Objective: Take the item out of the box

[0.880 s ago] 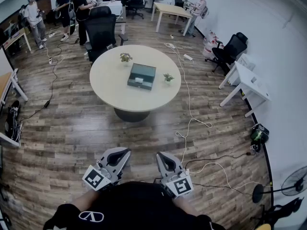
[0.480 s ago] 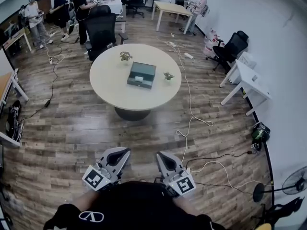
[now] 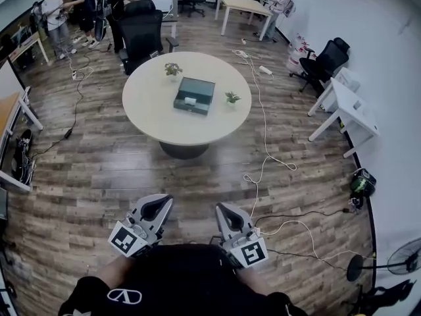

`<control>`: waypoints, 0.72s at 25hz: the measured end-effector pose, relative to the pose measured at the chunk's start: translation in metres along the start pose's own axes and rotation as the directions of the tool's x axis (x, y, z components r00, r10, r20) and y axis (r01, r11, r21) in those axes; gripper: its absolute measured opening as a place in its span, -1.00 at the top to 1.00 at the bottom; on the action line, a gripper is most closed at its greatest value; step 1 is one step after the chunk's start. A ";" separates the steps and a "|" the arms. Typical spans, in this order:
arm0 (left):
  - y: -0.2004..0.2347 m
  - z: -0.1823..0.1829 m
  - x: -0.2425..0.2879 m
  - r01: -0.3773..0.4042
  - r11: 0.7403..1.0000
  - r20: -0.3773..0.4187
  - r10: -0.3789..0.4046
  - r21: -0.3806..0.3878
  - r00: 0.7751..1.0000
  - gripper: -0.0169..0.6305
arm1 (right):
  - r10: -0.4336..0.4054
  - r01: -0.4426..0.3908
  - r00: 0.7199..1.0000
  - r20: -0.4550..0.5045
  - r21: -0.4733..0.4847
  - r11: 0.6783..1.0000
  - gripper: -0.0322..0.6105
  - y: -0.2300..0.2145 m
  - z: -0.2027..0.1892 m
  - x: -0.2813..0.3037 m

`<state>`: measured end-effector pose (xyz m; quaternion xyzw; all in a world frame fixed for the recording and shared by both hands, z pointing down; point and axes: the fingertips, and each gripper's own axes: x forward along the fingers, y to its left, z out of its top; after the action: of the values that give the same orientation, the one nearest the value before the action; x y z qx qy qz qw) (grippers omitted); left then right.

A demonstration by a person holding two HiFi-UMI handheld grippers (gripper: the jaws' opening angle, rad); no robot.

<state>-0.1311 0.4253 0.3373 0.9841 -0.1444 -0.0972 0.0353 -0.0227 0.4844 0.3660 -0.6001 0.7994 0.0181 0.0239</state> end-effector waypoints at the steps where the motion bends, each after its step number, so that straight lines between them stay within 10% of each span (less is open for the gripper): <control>1: -0.001 -0.001 0.005 -0.011 1.000 -0.001 0.011 0.008 1.000 0.93 | 0.008 -0.008 1.000 0.004 0.007 1.000 0.89 -0.006 -0.001 -0.001; 18: 0.109 -0.032 0.086 -0.035 0.999 -0.007 0.035 0.022 0.999 0.93 | 0.062 -0.062 0.998 0.000 0.017 0.998 0.89 -0.087 -0.037 0.106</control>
<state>-0.0741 0.2976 0.3636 0.9822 -0.1623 -0.0911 0.0269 0.0303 0.3563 0.3961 -0.5748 0.8177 0.0120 0.0282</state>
